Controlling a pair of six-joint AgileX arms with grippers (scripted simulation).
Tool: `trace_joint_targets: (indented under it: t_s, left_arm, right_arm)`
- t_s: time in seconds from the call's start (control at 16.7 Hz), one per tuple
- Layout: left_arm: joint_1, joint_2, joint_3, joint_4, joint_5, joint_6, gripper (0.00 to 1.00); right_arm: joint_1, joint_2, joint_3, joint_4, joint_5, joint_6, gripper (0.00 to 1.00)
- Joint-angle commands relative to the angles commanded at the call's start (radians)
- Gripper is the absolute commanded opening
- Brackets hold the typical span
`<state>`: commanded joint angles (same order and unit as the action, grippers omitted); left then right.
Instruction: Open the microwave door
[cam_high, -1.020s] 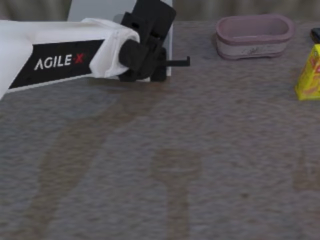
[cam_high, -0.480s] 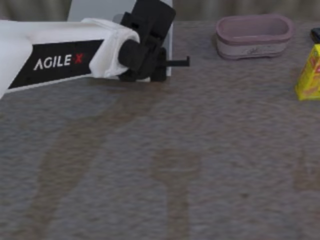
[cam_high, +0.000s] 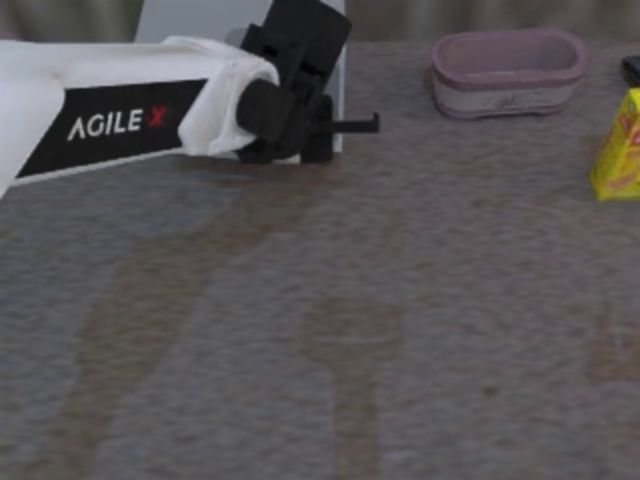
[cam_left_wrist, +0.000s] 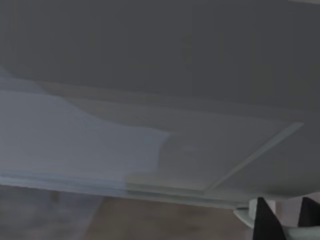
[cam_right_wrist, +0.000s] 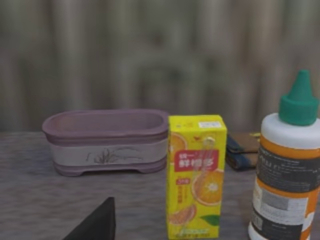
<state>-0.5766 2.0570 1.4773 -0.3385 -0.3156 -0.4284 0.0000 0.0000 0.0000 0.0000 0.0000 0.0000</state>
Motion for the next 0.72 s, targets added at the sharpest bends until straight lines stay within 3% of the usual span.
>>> trace_joint_targets:
  t_s: [0.72]
  left_arm:
    - [0.01, -0.045, -0.071, 0.043, 0.043, 0.059, 0.0]
  right_arm:
    - [0.0, 0.0, 0.0, 0.0, 0.0, 0.0, 1.0]
